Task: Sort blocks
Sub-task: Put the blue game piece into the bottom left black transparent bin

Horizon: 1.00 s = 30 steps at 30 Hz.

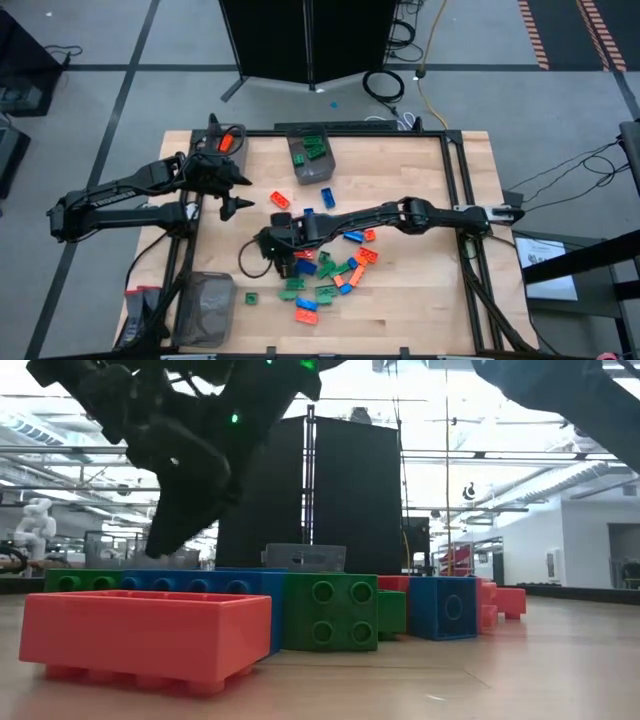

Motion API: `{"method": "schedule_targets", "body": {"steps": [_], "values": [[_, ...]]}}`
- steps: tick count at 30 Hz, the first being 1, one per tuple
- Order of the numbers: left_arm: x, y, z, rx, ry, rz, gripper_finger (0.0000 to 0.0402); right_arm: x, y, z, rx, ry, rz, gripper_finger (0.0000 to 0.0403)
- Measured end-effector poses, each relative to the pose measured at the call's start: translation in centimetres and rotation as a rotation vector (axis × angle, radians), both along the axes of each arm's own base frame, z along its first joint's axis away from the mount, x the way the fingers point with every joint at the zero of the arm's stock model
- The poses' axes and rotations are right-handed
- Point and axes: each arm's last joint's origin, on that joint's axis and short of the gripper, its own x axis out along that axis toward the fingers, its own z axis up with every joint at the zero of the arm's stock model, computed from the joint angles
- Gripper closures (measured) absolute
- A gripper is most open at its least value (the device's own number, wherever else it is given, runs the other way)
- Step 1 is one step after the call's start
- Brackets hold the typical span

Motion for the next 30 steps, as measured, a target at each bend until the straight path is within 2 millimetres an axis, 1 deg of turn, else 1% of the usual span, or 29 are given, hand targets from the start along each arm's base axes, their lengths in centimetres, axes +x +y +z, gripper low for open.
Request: {"method": "schedule_targets", "body": {"steps": [4, 6, 9, 12, 15, 17, 23, 30], "values": [[0.0, 0.0, 0.0, 0.000, 0.000, 0.000, 0.0079, 0.6, -0.3, 0.4, 0.101, -0.065, -0.136, 0.0232], [0.0, 0.0, 0.0, 0.000, 0.000, 0.000, 0.0079, 0.9, -0.3, -0.4, 0.131, -0.067, -0.189, 0.0232], [0.0, 0.0, 0.0, 0.000, 0.000, 0.000, 0.0079, 0.8, -0.5, -1.5, 0.108, -0.041, -0.263, 0.0232], [0.0, 0.0, 0.0, 0.000, 0.000, 0.000, 0.0079, 0.7, -0.2, -1.2, 0.082, -0.072, -0.354, 0.0232], [0.0, 0.0, 0.0, 0.000, 0.000, 0.000, 0.0079, 0.5, 0.0, -1.3, 0.109, -0.058, -0.412, 0.0232], [0.0, 0.0, 0.0, 0.000, 0.000, 0.000, 0.0079, 0.4, 0.1, -1.9, 0.117, -0.034, -0.442, 0.0232], [0.0, 0.0, 0.0, 0.000, 0.000, -0.001, 0.0079, -0.3, 0.0, -2.6, 0.088, 0.028, -0.536, 0.0232], [0.0, 0.0, 0.0, 0.001, 0.000, 0.000, 0.0079, 0.2, 0.2, -2.5, 0.116, -0.020, -0.535, 0.0232]]}}
